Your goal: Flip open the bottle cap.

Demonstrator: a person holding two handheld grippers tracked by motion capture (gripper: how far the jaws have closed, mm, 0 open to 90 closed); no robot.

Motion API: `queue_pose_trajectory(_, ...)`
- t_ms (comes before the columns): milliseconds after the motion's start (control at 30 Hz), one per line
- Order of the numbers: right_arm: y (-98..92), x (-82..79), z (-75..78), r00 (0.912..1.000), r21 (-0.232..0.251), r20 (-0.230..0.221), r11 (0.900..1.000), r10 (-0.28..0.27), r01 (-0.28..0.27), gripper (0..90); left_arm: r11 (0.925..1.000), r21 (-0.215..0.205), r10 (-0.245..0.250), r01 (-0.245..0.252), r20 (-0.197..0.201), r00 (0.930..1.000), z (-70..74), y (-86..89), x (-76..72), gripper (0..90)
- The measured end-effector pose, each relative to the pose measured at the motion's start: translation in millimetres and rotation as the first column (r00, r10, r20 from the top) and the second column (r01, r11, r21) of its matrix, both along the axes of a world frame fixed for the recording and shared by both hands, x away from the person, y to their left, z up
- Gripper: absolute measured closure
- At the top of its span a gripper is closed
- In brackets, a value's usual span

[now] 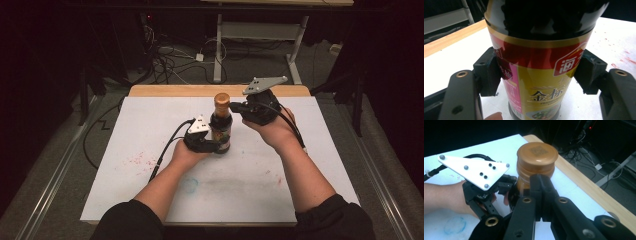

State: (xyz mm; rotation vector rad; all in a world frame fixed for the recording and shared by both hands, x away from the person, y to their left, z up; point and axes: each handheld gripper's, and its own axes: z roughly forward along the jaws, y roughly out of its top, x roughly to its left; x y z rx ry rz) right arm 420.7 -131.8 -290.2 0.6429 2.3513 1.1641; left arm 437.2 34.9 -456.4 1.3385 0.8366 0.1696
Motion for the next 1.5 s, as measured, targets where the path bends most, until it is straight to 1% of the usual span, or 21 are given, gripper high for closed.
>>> queue_pose_trajectory(167, 1.2, 0.6, 1.9, 1.0, -0.026, 0.002, 1.0, 0.001, -0.001, 90.0, 1.0, -0.001, 0.0, 0.0, -0.001, 1.0, 0.1, -0.1, -0.1, 29.8)
queue_pose_trajectory(267, 1.5, 0.3, 4.4, 1.0, -0.02, 0.002, 1.0, 0.005, -0.004, 90.0, 1.0, 0.003, 0.0, 0.0, 0.002, 1.0, 0.0, -0.3, -0.4, 29.8)
queue_pose_trajectory(367, 3.4, 0.0, 5.5, 1.0, -0.033, 0.004, 0.999, 0.0, 0.001, 90.0, 1.0, 0.0, 0.001, -0.001, -0.001, 1.0, 0.1, -0.1, -0.1, 29.8)
queue_pose_trajectory(467, 3.7, 1.0, 5.0, 1.0, -0.024, 0.003, 1.0, -0.002, 0.002, 90.0, 1.0, -0.003, 0.002, -0.002, -0.003, 1.0, 0.1, 0.1, 0.1, 29.8)
queue_pose_trajectory(533, 3.4, 1.0, 4.9, 1.0, -0.009, 0.005, 1.0, -0.001, 0.001, 90.0, 1.0, -0.002, 0.003, -0.003, -0.001, 1.0, 0.0, 0.0, 0.0, 29.8)
queue_pose_trajectory(800, 3.3, 0.0, 3.5, 0.9998, 0.01, 0.019, 1.0, -0.004, 0.004, 90.0, 1.0, -0.001, 0.002, -0.002, -0.001, 1.0, -0.1, 0.2, -0.1, 29.8)
queue_pose_trajectory(1267, 4.4, -1.1, 0.6, 0.9974, 0.051, 0.068, 0.998, -0.025, 0.021, 90.0, 1.0, -0.002, 0.001, -0.001, -0.002, 1.0, -0.3, 0.8, -0.1, 29.8)
queue_pose_trajectory(1333, 4.1, -0.8, 0.4, 0.9972, 0.06, 0.068, 0.998, -0.031, 0.027, 90.0, 1.0, -0.002, 0.001, -0.001, -0.001, 1.0, -0.3, 0.9, 0.0, 29.8)
queue_pose_trajectory(1500, 4.8, -0.5, 0.3, 0.9965, 0.063, 0.076, 0.998, -0.036, 0.031, 90.0, 1.0, -0.003, 0.0, 0.0, -0.004, 1.0, -0.3, 1.3, 0.3, 29.8)
